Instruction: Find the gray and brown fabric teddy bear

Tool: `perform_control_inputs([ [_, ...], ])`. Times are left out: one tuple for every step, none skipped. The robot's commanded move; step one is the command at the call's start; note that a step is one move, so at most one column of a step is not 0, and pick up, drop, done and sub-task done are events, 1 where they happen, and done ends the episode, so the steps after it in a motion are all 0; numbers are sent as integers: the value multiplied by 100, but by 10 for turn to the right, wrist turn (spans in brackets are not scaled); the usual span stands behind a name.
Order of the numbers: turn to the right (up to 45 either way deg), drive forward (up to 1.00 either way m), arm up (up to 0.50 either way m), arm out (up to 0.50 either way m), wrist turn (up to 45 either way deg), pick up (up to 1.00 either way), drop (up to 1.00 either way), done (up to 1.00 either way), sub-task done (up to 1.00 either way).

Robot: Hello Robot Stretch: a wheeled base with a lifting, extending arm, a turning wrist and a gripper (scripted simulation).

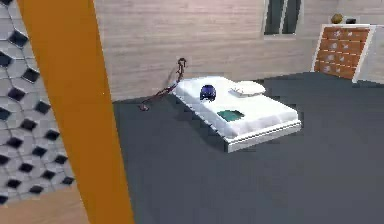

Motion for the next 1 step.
perform_control_inputs([
  [-450,0,0,0,0,0,0,0,0],
])
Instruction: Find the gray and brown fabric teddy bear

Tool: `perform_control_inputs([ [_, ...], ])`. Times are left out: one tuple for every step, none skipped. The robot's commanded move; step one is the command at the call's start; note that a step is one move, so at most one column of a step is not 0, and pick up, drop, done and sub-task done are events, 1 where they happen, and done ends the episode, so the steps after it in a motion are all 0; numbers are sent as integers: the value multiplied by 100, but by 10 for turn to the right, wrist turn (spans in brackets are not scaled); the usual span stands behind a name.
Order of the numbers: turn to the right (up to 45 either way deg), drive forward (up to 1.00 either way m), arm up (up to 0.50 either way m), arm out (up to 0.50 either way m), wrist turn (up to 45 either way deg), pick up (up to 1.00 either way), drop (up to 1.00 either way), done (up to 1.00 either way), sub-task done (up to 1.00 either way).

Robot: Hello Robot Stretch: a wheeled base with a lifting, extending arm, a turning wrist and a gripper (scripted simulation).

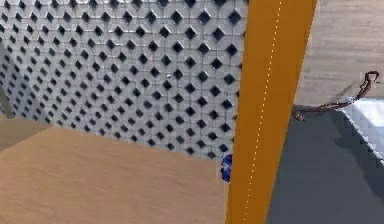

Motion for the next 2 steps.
perform_control_inputs([
  [-450,0,0,0,0,0,0,0,0],
  [-210,0,0,0,0,0,0,0,0],
])
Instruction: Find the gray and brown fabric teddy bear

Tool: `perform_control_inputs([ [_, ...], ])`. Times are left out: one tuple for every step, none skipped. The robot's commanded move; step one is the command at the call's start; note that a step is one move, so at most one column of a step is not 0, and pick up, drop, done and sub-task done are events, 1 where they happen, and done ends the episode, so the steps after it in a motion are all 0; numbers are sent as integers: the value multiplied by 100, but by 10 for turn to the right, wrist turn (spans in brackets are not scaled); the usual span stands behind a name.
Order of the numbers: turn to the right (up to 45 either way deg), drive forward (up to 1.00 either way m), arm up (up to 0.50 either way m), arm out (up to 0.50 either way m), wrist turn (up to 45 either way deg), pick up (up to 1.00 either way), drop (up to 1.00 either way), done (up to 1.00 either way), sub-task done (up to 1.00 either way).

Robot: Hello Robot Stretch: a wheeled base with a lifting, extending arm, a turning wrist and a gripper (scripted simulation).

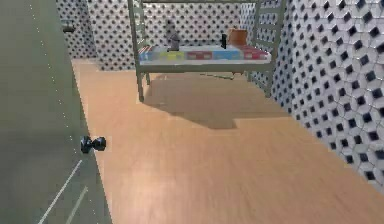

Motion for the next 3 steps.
perform_control_inputs([
  [0,100,0,0,0,0,0,0,0],
  [0,100,0,0,0,0,0,0,0],
  [0,95,0,0,0,0,0,0,0],
])
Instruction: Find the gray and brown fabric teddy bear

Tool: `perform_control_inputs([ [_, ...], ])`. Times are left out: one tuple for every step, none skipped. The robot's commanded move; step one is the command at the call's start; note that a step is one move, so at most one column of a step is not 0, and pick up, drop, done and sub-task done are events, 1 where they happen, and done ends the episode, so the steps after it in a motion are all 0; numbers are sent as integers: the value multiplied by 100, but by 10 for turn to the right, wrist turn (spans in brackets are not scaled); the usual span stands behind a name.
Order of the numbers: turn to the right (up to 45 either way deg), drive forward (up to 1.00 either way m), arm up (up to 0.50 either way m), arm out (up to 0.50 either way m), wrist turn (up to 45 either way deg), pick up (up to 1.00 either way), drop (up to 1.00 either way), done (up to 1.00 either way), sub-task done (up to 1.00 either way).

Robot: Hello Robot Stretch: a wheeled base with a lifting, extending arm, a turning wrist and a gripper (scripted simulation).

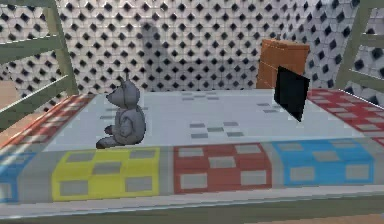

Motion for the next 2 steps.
perform_control_inputs([
  [-180,0,0,0,0,0,0,0,0],
  [0,0,0,0,0,0,0,100,0],
])
